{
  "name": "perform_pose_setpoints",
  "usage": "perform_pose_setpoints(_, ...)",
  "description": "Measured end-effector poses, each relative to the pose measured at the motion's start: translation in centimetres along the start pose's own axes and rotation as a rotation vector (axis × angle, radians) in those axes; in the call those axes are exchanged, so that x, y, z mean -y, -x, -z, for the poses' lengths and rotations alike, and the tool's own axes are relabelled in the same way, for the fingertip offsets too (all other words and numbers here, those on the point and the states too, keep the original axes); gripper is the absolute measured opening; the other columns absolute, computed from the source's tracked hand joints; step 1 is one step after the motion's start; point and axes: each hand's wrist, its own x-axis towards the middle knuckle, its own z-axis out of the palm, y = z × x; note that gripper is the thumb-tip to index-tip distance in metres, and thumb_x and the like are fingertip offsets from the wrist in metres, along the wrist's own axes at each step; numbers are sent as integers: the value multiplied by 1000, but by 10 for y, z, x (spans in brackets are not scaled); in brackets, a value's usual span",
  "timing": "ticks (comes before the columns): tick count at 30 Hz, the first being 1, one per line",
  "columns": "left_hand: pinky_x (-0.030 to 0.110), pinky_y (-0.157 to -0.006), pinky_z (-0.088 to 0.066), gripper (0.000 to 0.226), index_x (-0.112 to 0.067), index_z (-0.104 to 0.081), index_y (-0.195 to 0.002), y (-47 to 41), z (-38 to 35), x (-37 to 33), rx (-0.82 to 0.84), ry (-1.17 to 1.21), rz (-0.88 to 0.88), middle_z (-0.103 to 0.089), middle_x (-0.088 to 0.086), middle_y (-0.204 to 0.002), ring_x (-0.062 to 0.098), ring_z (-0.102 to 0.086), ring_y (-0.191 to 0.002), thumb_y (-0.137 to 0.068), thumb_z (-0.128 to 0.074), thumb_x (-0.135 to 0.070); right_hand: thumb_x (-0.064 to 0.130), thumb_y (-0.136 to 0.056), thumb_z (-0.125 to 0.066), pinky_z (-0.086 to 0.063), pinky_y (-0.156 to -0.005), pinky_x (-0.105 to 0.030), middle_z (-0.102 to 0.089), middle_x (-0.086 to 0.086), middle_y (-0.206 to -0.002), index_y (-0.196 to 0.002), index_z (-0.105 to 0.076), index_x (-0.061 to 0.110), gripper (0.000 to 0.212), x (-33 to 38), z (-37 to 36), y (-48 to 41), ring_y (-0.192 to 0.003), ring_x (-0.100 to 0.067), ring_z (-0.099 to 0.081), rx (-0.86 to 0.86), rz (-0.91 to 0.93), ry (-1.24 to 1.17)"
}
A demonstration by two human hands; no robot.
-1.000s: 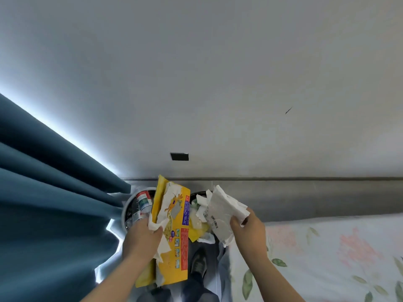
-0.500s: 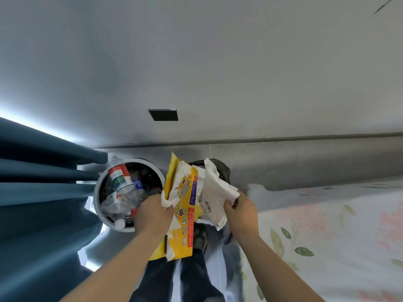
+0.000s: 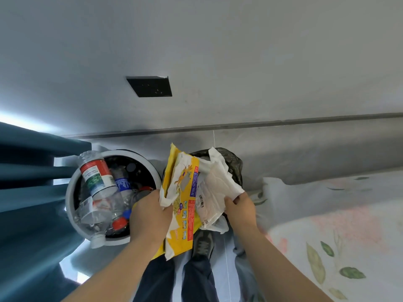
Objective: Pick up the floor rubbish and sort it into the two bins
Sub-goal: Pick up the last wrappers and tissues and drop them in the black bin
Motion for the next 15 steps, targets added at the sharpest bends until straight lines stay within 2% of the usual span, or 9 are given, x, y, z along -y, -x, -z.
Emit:
perform_pose_setpoints(2,23,-51,-36,7,-19,-64,-90,-7,-2,6,10,-3,-29,-60,-5,-77,12,-50,-67,-91,-58,-22,16,-90,-54,-50,-62,-29,-64,-12,-84,-92,-54,6,10,-6,-7,-12,-76,-26,-61,27,-28,19)
perform_pose_setpoints(4,26,-54,-38,8,-18,-65,-92,-14,-4,10,16,-17,-35,-62,-3,-80,15,-53,-70,-90,-59,-23,15,-88,-55,-57,-71,-39,-64,-17,-85,-88,-55,4,11,-13,-15,-23,-79,-30,-64,36,-68,-1)
perform_pose_setpoints(6,27,-56,-41,7,-19,-65,-92,-20,-5,12,15,3,-34,-63,-3,-80,16,-54,-71,-90,-59,-23,15,-87,-55,-58,-76,-48,-65,-19,-86,-87,-55,4,11,-20,-23,-32,-82,-34,-66,34,-105,-41)
perform_pose_setpoints(10,25,-56,-41,4,-28,-60,-86,-26,-10,10,22,51,-68,-65,-6,-80,15,-58,-74,-90,-59,-27,17,-89,-57,-58,-77,-44,-63,-14,-79,-85,-57,1,16,-26,-35,-42,-79,-31,-66,60,-114,-24)
perform_pose_setpoints(13,23,-54,-39,8,-31,-58,-83,-30,-19,7,39,80,-97,-62,-10,-77,12,-58,-74,-90,-61,-26,15,-90,-59,-57,-79,-44,-65,-14,-84,-89,-55,4,12,-30,-42,-47,-81,-30,-65,64,-156,-28)
perform_pose_setpoints(15,24,-58,-45,8,-31,-58,-86,-34,-27,6,56,122,-84,-64,-10,-82,12,-58,-76,-90,-62,-25,15,-90,-59,-56,-80,-42,-66,-15,-87,-96,-56,3,13,-33,-46,-51,-83,-29,-65,60,-189,-43)
